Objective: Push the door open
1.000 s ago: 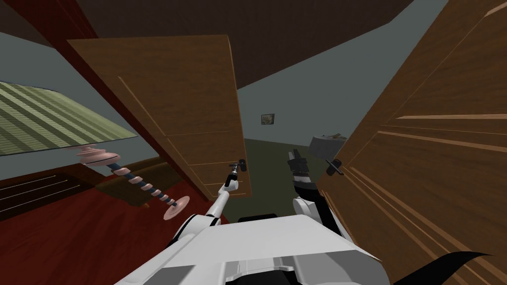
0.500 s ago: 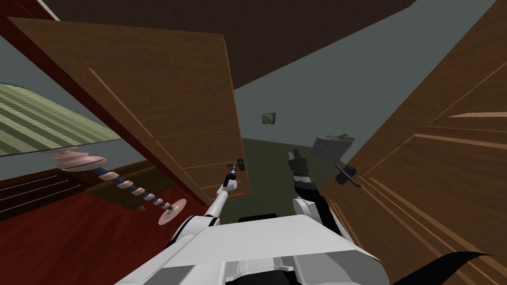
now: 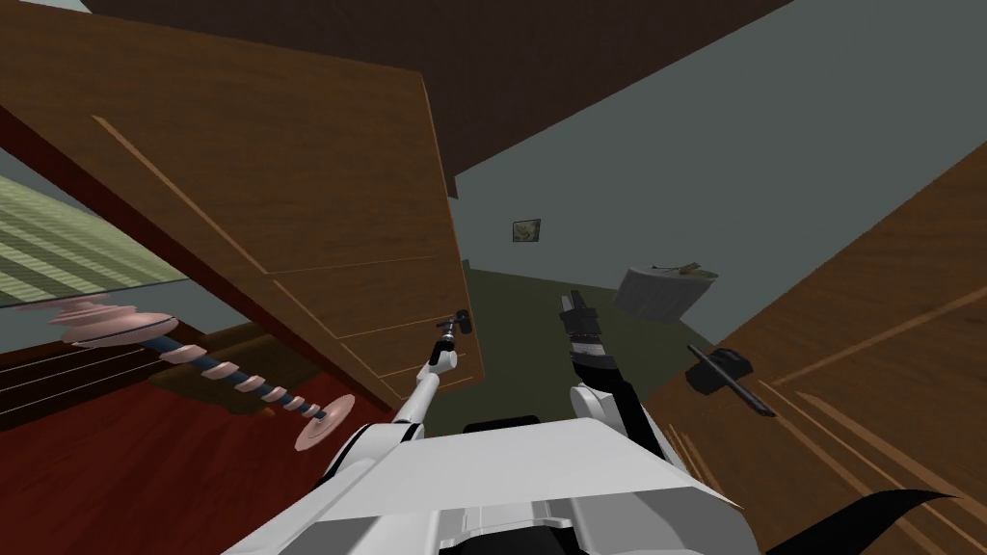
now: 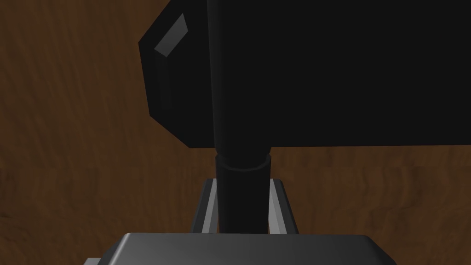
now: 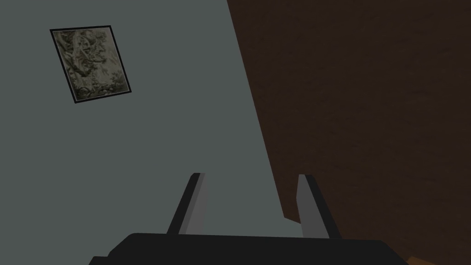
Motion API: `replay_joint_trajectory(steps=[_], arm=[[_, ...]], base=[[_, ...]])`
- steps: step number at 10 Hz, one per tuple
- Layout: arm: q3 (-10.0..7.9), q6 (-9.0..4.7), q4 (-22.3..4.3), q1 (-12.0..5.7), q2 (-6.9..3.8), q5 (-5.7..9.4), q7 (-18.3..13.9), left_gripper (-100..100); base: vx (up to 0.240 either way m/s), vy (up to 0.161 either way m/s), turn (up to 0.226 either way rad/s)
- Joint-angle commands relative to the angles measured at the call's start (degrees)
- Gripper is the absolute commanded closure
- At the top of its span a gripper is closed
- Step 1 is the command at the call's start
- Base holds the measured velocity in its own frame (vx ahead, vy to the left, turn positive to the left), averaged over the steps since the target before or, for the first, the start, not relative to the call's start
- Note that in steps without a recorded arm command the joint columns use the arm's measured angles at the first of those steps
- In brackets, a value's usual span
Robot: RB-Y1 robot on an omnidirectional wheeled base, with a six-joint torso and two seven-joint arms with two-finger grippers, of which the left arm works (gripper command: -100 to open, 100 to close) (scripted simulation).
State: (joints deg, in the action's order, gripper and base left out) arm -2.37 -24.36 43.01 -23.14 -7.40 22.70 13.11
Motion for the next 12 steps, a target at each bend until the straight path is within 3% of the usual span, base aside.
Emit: replay_joint_trajectory(steps=[1, 2, 12], arm=[[-1.62, -0.66, -0.65, -0.44, -0.77, 0.5, 0.65, 100], [-1.62, -0.66, -0.65, -0.44, -0.77, 0.5, 0.65, 100], [-7.93, -1.36, -1.66, 0.02, -3.34, 3.14, 2.95, 100]], base=[[0.191, -0.098, 0.062], [0.127, -0.077, 0.035], [0.175, -0.106, 0.069]])
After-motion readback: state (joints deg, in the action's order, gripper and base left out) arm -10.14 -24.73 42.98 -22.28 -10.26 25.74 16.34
